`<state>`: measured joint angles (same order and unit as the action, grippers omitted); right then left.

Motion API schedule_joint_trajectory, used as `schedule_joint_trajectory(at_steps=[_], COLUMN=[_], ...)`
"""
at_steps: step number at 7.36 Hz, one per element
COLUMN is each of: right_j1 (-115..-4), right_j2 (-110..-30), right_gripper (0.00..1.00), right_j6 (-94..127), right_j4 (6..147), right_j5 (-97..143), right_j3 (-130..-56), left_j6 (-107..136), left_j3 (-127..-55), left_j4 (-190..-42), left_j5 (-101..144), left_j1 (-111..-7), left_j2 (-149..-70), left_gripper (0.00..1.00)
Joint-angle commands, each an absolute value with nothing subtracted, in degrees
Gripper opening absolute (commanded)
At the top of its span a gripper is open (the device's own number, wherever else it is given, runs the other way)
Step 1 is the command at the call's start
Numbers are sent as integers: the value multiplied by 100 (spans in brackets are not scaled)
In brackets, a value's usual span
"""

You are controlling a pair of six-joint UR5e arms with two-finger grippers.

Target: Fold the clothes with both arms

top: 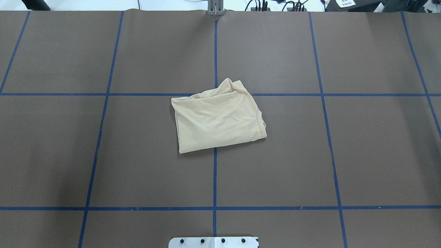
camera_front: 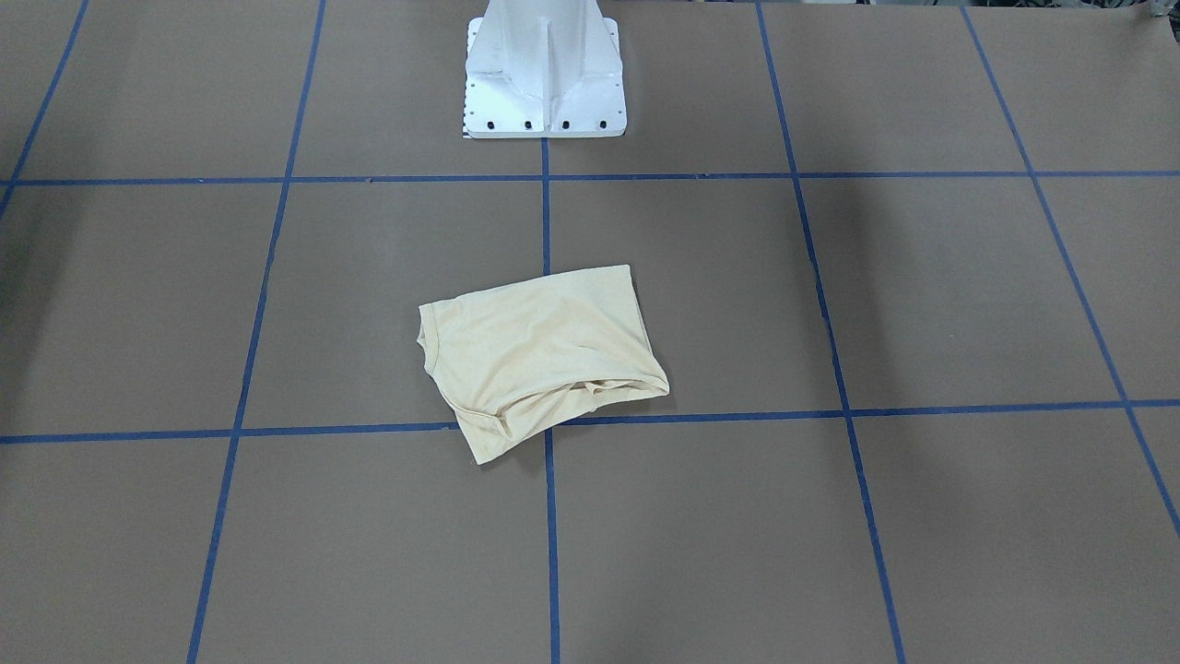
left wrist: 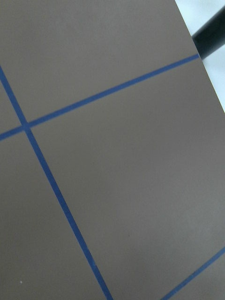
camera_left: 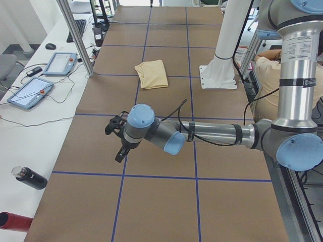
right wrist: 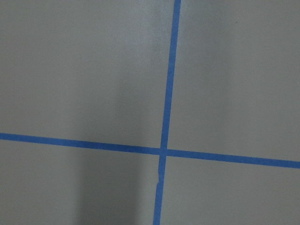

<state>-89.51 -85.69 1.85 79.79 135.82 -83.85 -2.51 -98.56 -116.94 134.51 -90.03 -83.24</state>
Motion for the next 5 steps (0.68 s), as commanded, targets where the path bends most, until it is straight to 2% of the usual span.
schedule_joint_trajectory(at_steps=[1,3,5], right_j1=[-8957,-8676,-8676], right_j2=[-8587,-8578,-8526], right_gripper=[100,100,100], right_j6=[106,-244,-860], right_j4=[8059,8355,9163], right_j5=[13579,13536,13491], right_j3=[-8464,-8455,-8499], left_j6=[68,743,704], left_j3=[-9950,-9835,-9791], left_j4=[-11533,-11261,-10767], left_j5=[13317,13316,12853], left_j1=[-8948,-8328,-8218], left_j2=[-8269,-8612,-8728], left_gripper=[99,99,99])
